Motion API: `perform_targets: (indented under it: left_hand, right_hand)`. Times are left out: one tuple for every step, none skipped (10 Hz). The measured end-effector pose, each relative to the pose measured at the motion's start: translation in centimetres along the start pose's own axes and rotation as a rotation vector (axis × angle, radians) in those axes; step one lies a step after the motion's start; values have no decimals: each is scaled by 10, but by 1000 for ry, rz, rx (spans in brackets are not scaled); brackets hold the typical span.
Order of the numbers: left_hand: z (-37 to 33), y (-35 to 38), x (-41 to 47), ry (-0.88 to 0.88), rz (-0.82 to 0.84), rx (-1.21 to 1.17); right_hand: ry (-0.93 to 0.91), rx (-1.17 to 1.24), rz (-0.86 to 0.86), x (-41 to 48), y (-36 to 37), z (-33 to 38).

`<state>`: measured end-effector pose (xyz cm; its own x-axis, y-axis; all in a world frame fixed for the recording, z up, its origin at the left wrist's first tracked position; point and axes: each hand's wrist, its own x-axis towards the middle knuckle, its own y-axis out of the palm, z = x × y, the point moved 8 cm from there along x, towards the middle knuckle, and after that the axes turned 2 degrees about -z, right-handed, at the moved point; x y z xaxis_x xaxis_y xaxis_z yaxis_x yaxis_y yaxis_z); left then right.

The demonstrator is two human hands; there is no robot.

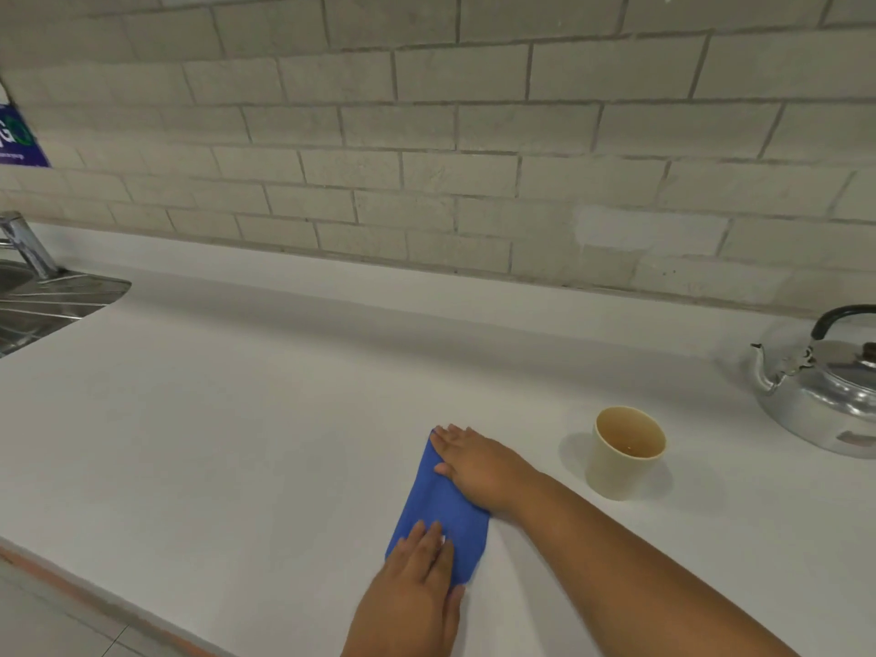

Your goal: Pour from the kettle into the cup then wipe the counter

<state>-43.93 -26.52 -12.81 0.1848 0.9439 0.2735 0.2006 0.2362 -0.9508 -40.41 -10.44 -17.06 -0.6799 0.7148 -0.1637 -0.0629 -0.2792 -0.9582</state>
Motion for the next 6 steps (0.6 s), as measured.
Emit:
perform_targets:
  left_hand:
    - [4, 8, -10, -22, 59, 78]
    - [5, 11, -7, 57, 60, 143]
    - [4, 9, -14, 93, -22, 229]
    - [6, 19, -10, 82, 23, 188]
    - [3, 5, 5, 39, -30, -16]
    - [2, -12, 18, 99, 8, -63]
  right_hand:
    - [5, 11, 5, 1, -1, -1]
    - [7, 21, 17, 1, -1, -2]
    - [12, 23, 45, 1, -3, -1]
    - [23, 13, 88, 0, -6, 0]
    - [49, 40, 96, -7, -16, 4]
    - [35, 63, 29, -13, -39, 8]
